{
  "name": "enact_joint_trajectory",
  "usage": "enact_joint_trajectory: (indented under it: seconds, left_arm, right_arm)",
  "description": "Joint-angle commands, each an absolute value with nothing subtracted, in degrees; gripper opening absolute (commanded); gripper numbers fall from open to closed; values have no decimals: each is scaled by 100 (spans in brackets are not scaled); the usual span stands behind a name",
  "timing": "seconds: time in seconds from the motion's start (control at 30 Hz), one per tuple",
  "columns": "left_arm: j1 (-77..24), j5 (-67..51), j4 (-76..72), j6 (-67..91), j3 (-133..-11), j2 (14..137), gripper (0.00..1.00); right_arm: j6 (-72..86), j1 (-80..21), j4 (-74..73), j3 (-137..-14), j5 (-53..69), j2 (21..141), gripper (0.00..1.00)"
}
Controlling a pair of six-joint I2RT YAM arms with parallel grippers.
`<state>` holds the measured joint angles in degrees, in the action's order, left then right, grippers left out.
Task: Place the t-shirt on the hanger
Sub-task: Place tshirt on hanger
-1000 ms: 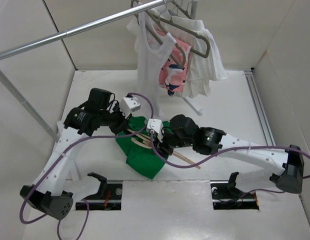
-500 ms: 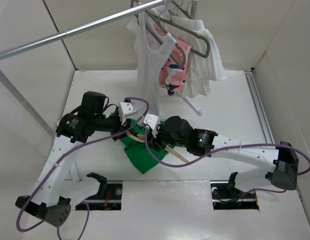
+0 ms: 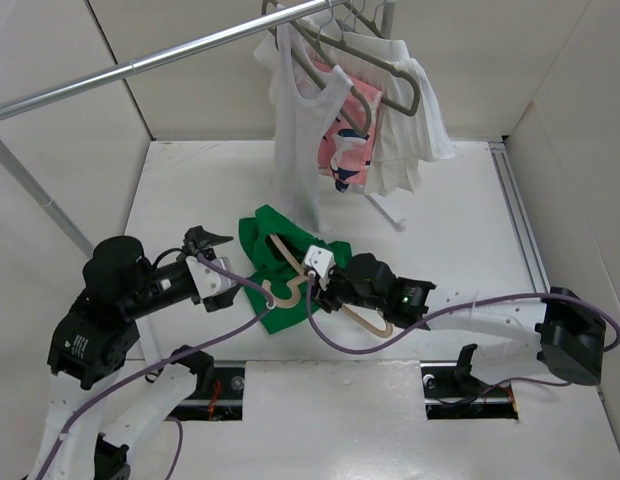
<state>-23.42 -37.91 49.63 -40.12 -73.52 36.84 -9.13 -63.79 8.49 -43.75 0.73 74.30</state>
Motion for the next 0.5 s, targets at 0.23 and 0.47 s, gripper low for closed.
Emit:
enact_joint_trajectory:
  seconds: [0.23,0.47]
  left_arm:
    - [-2355,-1953,3598,-6452,-5706,3831,76]
    - [-2164,-1722,2364,-6881,-5238,4710,69]
  right_arm:
    - [-1195,-6372,1926,-4447,650,7549,0]
    - [-1090,-6258,1925,-4386,650,7770,0]
